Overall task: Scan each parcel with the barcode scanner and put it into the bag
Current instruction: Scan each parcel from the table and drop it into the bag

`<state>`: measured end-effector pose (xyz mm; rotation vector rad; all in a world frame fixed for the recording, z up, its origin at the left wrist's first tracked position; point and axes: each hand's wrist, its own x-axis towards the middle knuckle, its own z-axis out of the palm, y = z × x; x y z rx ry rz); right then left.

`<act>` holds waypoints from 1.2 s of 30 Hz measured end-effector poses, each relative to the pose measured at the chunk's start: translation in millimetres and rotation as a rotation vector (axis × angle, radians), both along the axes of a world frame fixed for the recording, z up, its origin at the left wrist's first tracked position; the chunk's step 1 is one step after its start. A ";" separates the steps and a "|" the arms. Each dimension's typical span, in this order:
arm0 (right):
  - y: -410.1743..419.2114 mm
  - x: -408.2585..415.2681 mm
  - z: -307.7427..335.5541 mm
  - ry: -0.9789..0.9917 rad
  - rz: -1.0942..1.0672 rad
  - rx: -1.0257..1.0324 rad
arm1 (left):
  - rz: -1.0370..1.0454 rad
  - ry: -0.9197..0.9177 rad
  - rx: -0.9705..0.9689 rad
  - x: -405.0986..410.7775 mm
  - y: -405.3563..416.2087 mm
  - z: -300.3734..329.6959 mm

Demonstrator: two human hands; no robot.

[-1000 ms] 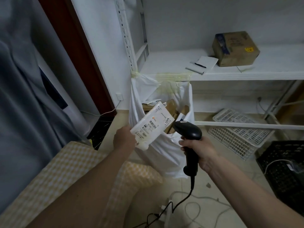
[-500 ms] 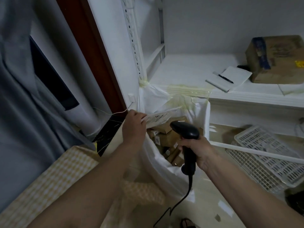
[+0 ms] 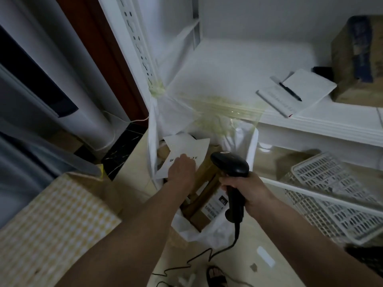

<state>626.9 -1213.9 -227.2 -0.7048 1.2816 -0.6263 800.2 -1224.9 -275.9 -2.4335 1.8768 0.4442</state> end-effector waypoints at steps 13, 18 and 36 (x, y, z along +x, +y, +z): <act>13.4 86.5 0.5 -0.034 0.340 0.001 | 0.280 -0.010 -0.007 82.5 74.7 40.0; 75.0 156.8 19.1 -0.052 0.561 -0.038 | 0.524 -0.054 0.013 142.5 180.1 60.4; 531.0 295.1 41.4 -0.048 1.403 -0.115 | 1.469 -0.047 -0.048 148.6 766.6 81.5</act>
